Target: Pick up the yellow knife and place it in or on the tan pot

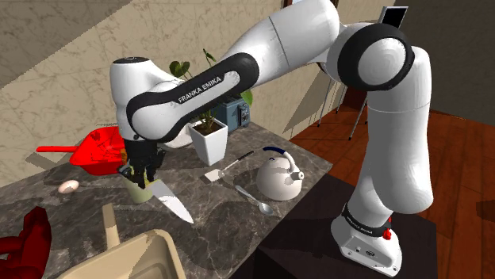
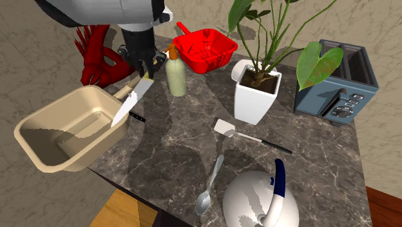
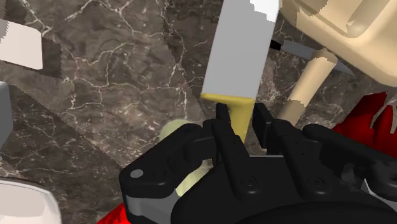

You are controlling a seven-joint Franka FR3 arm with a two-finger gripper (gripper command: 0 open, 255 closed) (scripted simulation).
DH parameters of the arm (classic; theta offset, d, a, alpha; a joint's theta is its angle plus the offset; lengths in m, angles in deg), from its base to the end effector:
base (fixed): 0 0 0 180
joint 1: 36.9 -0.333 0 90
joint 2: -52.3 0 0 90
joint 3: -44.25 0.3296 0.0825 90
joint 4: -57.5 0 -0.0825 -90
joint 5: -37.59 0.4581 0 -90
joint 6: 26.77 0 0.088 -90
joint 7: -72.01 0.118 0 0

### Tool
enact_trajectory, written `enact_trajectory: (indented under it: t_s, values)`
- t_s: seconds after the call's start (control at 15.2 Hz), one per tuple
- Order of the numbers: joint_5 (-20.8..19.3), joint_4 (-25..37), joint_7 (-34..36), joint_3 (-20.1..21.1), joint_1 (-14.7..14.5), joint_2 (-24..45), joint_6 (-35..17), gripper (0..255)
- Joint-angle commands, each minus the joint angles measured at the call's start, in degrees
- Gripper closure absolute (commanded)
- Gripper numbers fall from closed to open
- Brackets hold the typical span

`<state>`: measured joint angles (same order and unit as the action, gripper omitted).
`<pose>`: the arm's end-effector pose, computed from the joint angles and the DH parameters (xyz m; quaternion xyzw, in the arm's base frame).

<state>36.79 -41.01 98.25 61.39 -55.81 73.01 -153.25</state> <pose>0.6049 0.4187 0.3652 -0.9935 -0.0762 -0.0374 0.0758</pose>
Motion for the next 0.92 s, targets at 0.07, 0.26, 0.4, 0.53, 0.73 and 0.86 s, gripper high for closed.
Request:
enact_trajectory:
  t_s: [0.07,0.26,0.4,0.53,0.73,0.86]
  values:
    - [-1.4,2.2,4.2,0.6,-3.0,1.7,0.3,255]
    - [-3.0,5.8,8.2,1.0,-6.2,4.0,1.5,255]
    - [-4.1,8.6,10.8,1.2,-8.5,5.8,2.4,255]
    - [-5.2,11.8,13.2,1.3,-10.8,7.9,3.6,255]
    - [-6.7,17.5,16.7,1.4,-14.4,11.4,5.7,255]
    - [-7.2,18.7,17.6,1.3,-15.3,12.6,5.7,255]
